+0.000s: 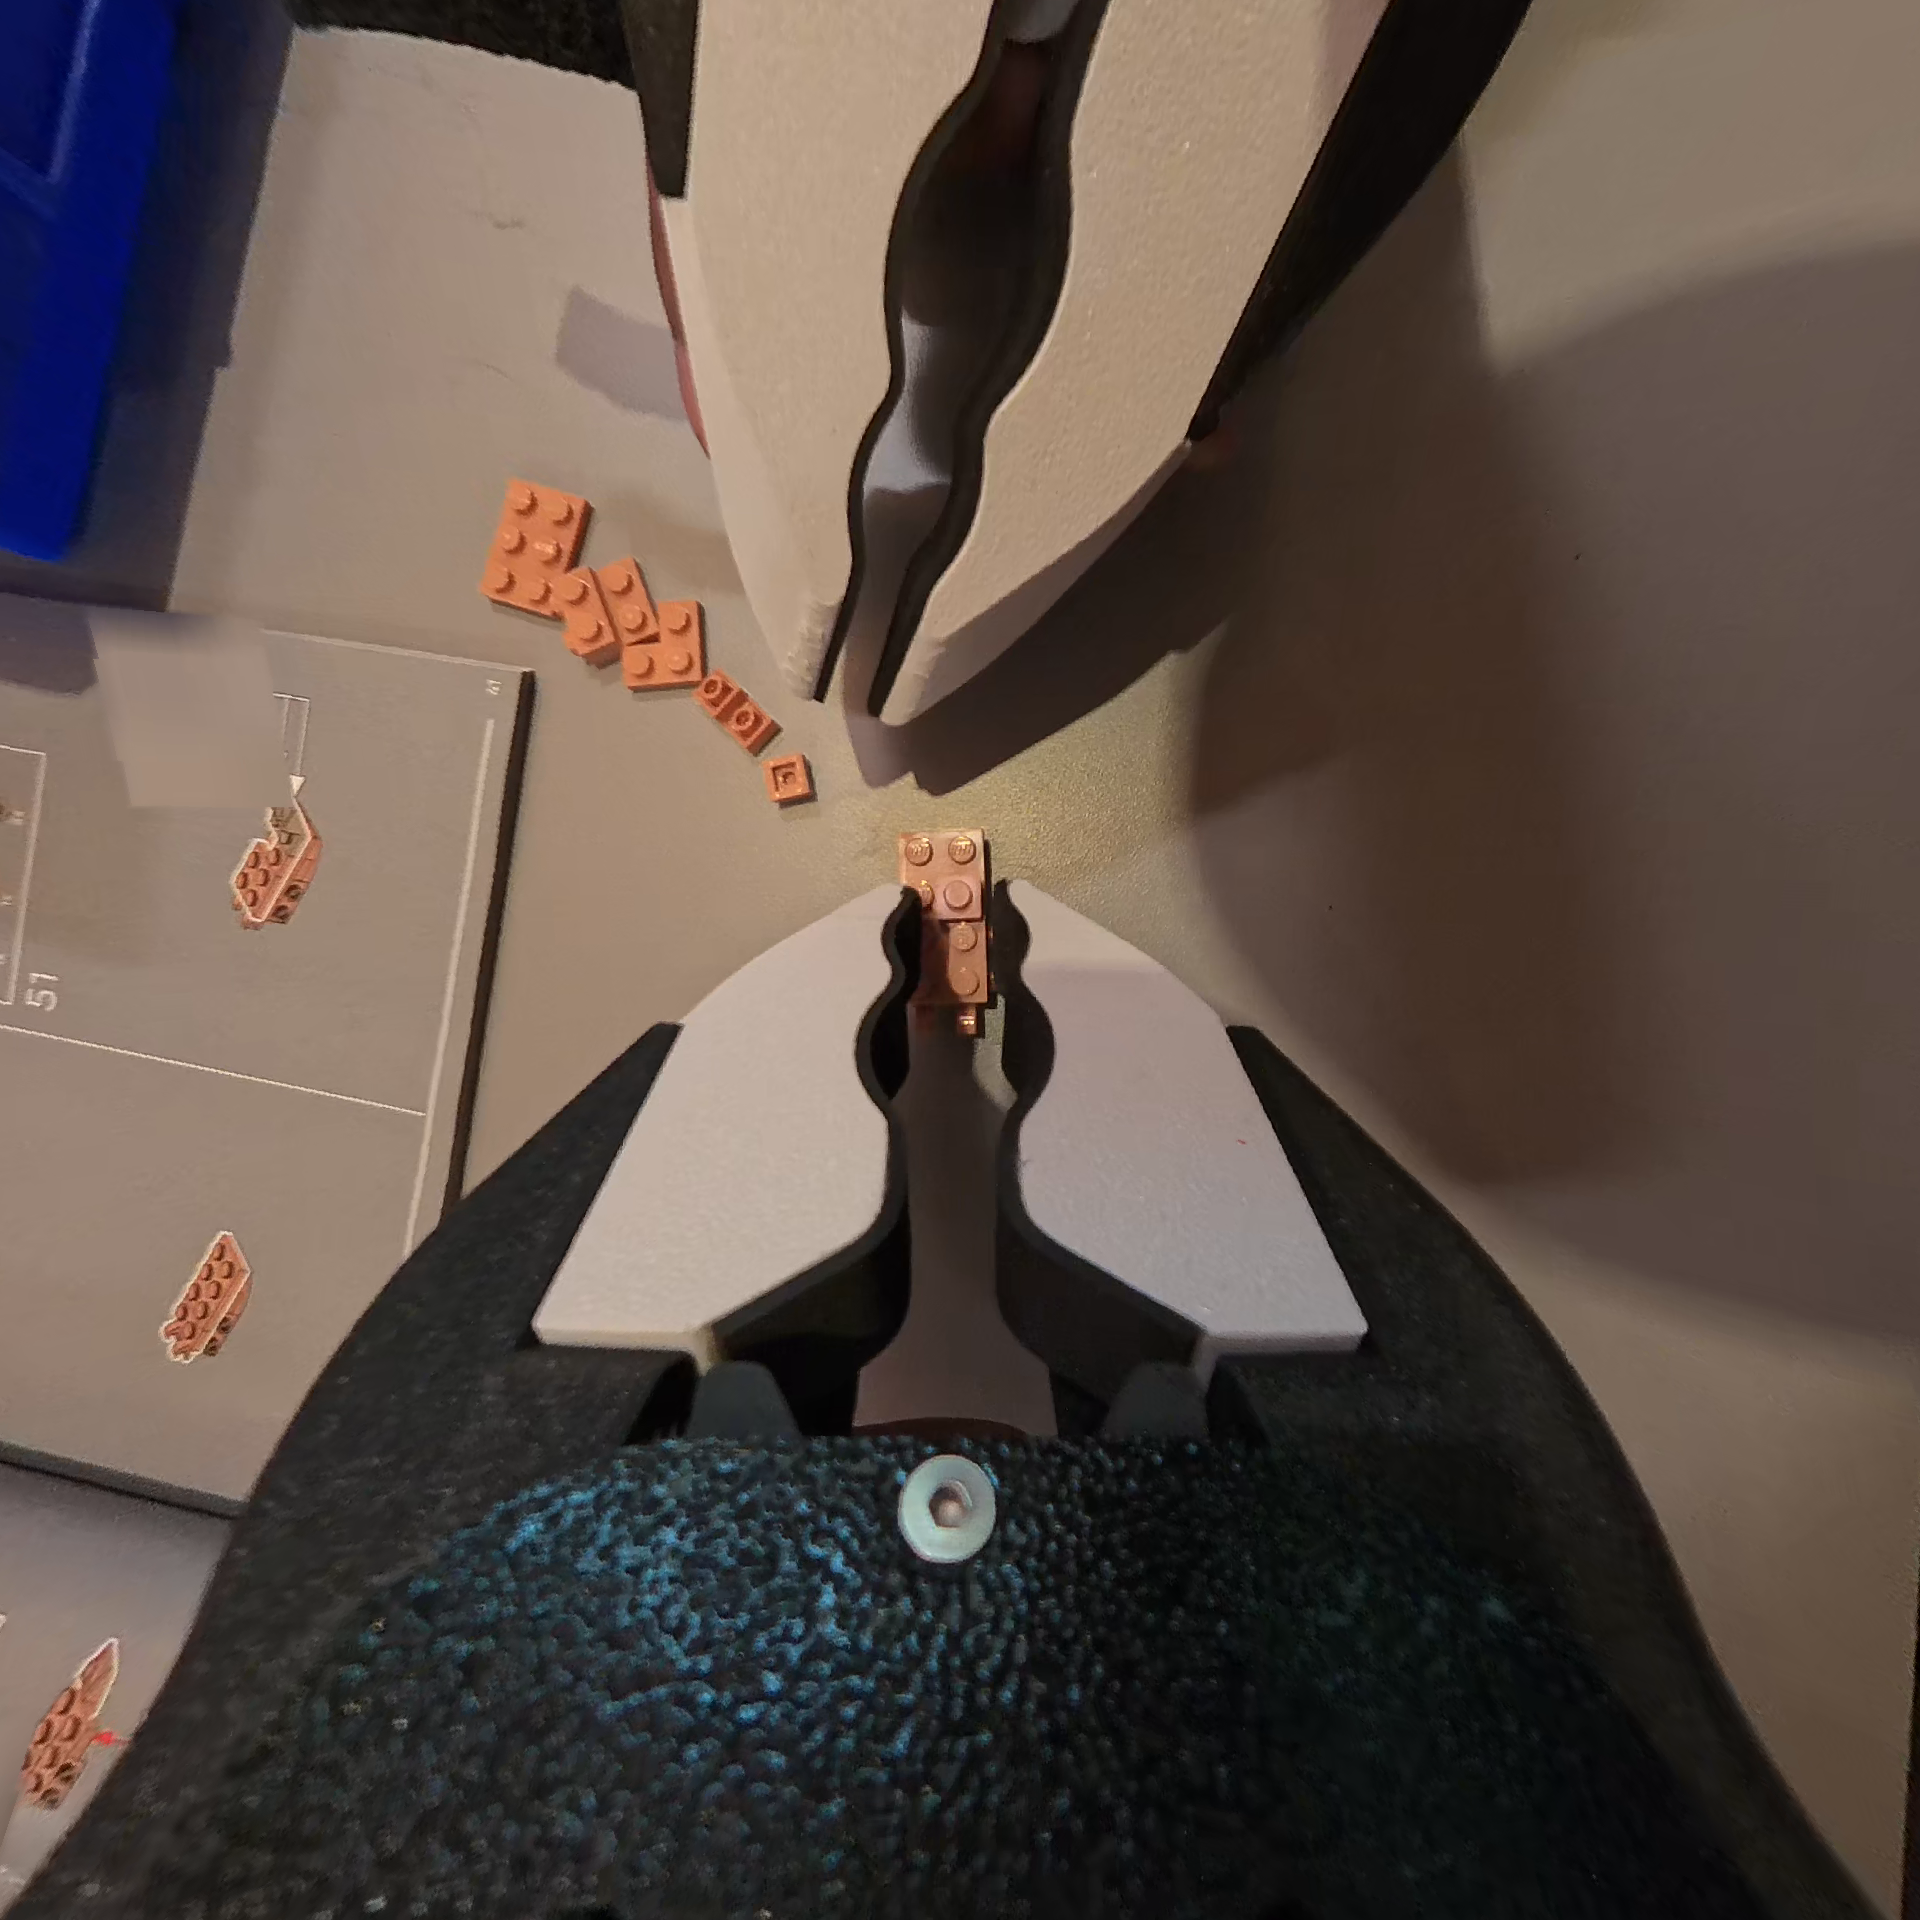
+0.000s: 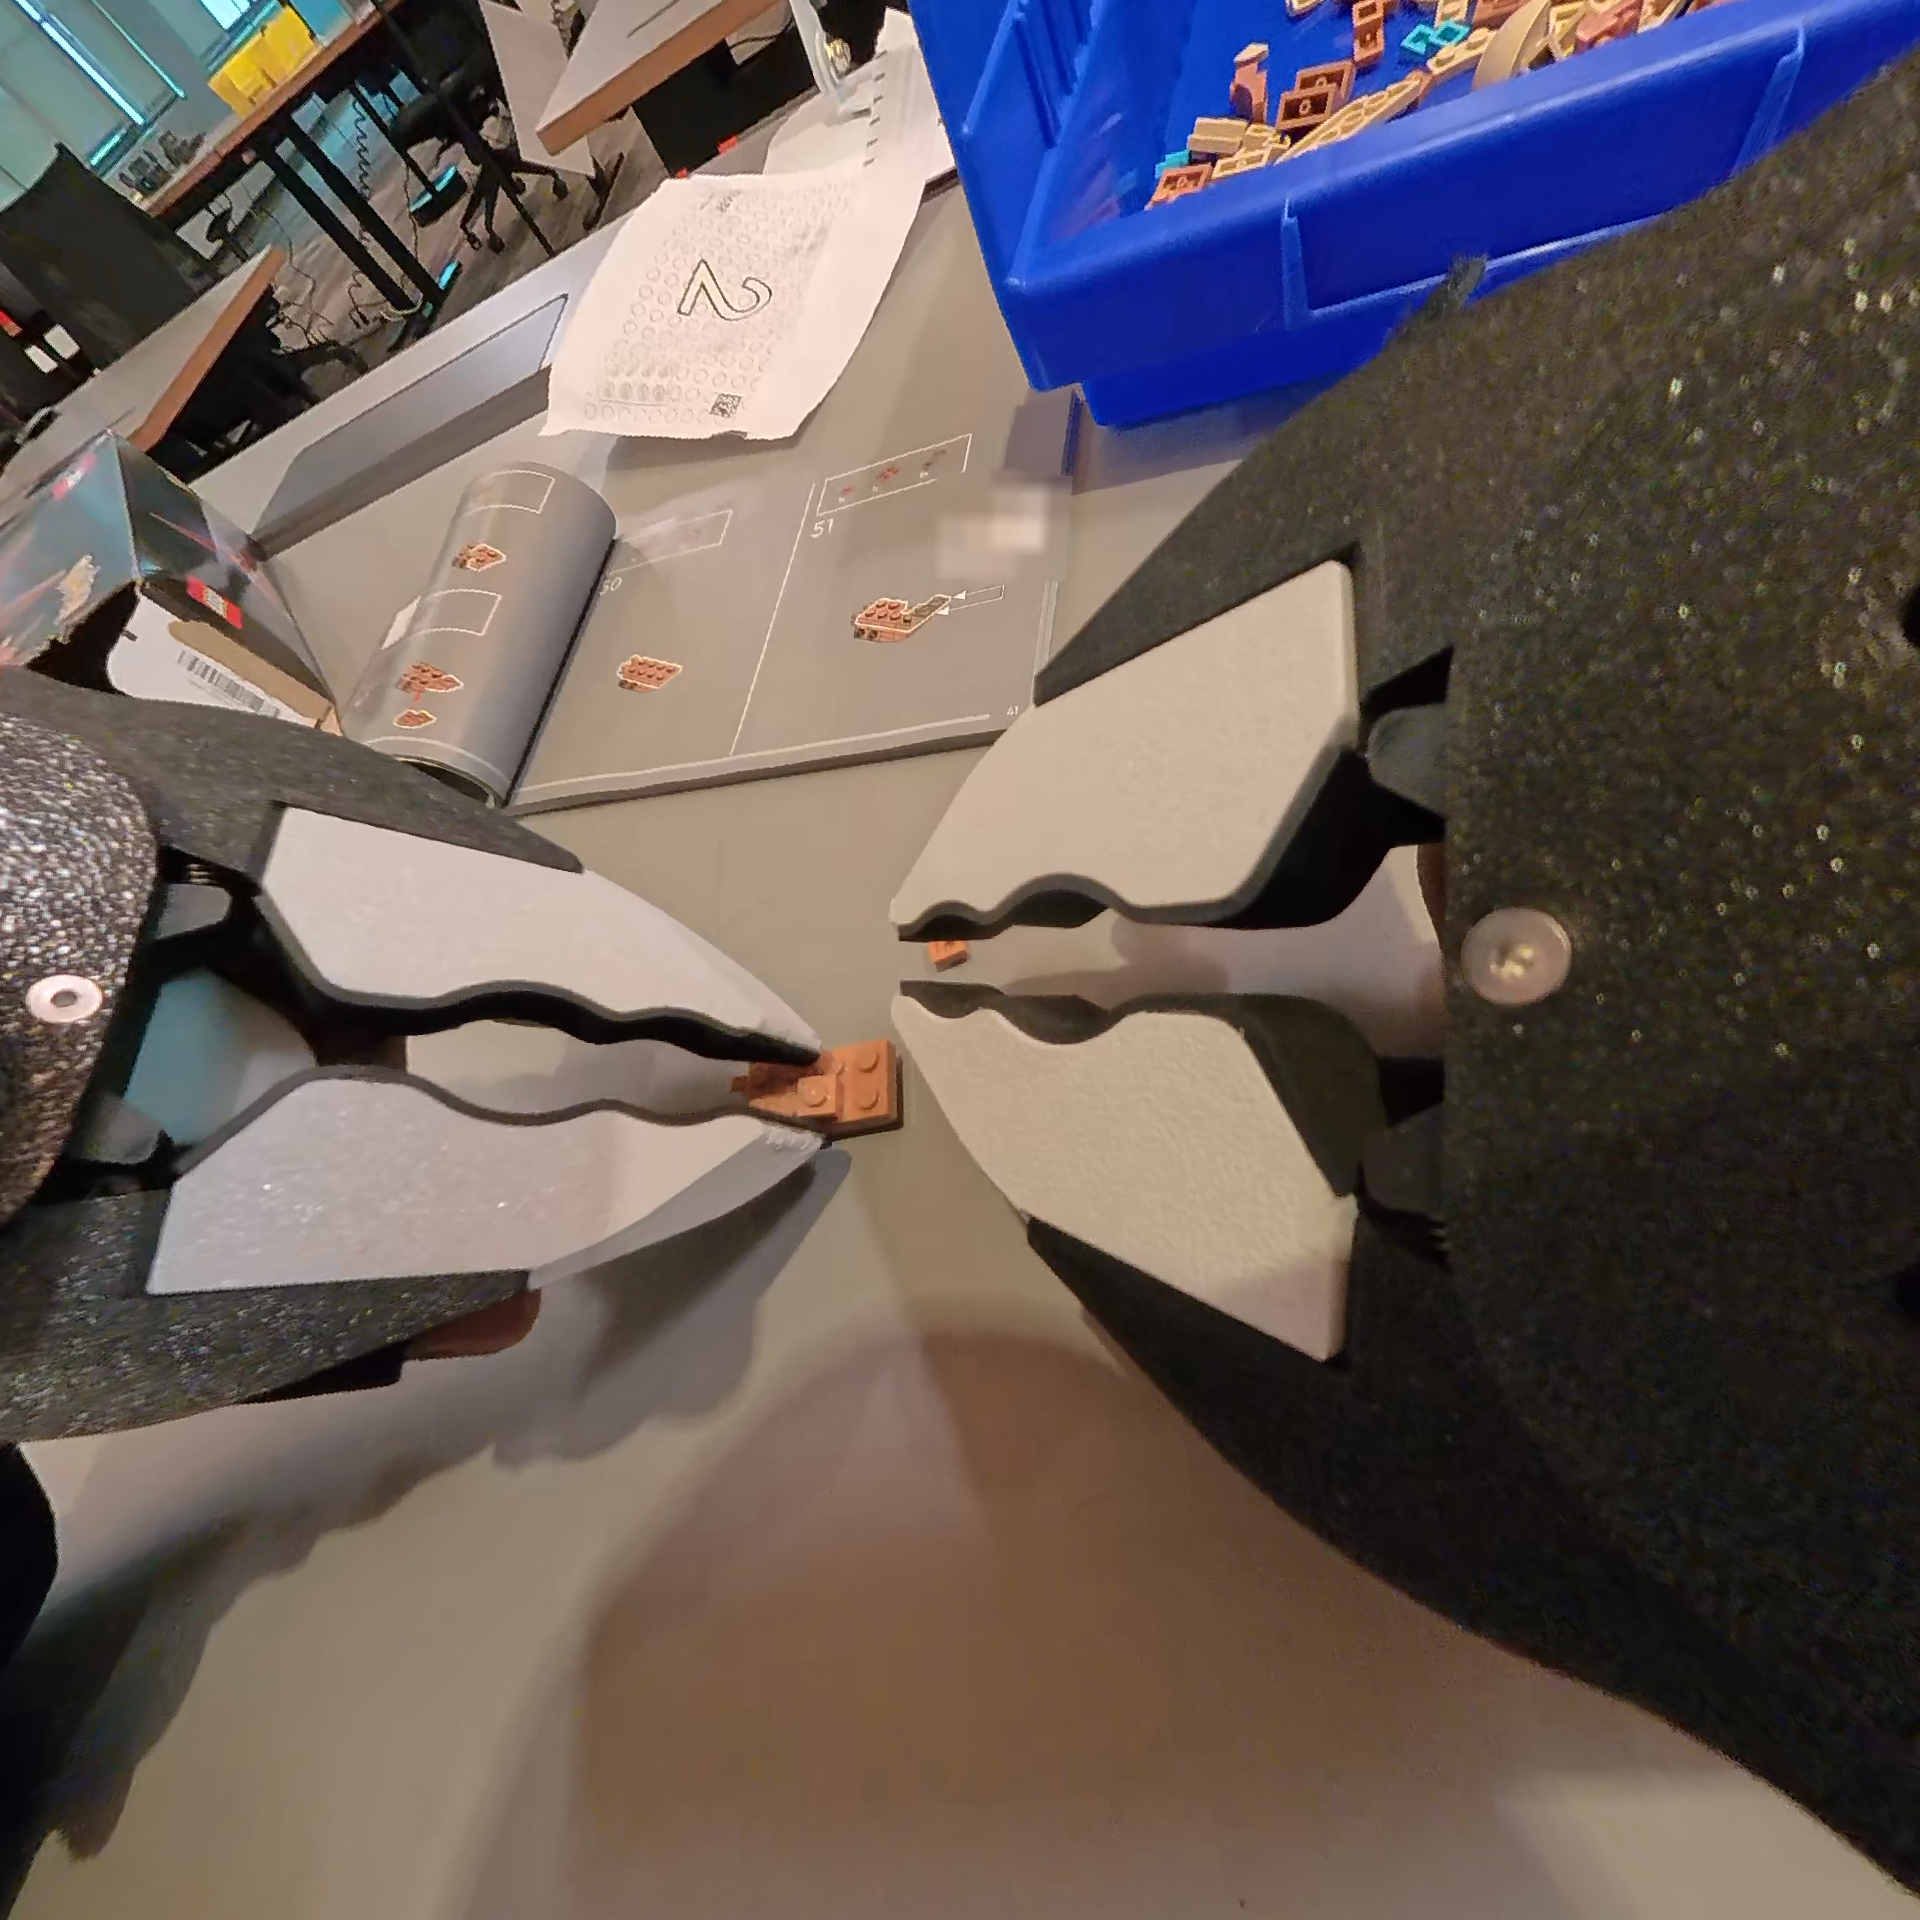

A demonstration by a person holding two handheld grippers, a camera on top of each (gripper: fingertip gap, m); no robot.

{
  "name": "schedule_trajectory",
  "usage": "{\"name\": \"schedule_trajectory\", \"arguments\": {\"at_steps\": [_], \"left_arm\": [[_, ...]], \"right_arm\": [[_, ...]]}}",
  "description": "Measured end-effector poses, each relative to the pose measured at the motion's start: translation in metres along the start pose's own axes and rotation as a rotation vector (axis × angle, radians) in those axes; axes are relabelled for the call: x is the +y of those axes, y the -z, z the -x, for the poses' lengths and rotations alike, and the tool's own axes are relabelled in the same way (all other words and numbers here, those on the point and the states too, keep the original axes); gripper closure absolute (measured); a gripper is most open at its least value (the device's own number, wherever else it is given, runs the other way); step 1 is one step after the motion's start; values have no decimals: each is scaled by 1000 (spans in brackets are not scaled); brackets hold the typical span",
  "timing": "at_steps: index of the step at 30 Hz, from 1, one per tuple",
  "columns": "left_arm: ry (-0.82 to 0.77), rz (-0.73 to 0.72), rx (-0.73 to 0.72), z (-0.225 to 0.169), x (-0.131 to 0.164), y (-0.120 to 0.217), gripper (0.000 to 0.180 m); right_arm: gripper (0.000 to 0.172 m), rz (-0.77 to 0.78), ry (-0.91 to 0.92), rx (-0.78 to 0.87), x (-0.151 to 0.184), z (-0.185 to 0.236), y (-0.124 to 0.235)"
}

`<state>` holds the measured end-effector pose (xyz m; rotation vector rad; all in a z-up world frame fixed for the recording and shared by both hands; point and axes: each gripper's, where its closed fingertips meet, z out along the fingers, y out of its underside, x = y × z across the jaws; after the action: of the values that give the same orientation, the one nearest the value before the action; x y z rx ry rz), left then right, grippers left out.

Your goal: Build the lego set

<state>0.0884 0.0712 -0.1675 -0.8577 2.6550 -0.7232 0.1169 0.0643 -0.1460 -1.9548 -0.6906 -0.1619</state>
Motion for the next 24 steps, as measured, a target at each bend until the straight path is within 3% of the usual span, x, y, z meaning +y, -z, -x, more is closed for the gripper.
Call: {"name": "schedule_trajectory", "arguments": {"at_steps": [7, 13, 24], "left_arm": [[-4, -34, 4, 2, -1, 9, 160], [14, 25, 36, 4, 17, 1, 152], [26, -15, 71, 3, 15, -6, 162]], "right_arm": [[165, -4, -9, -2, 0, 0, 1], [165, -5, -11, -4, 0, 0, 1], [163, -26, 21, -15, -3, 5, 3]]}}
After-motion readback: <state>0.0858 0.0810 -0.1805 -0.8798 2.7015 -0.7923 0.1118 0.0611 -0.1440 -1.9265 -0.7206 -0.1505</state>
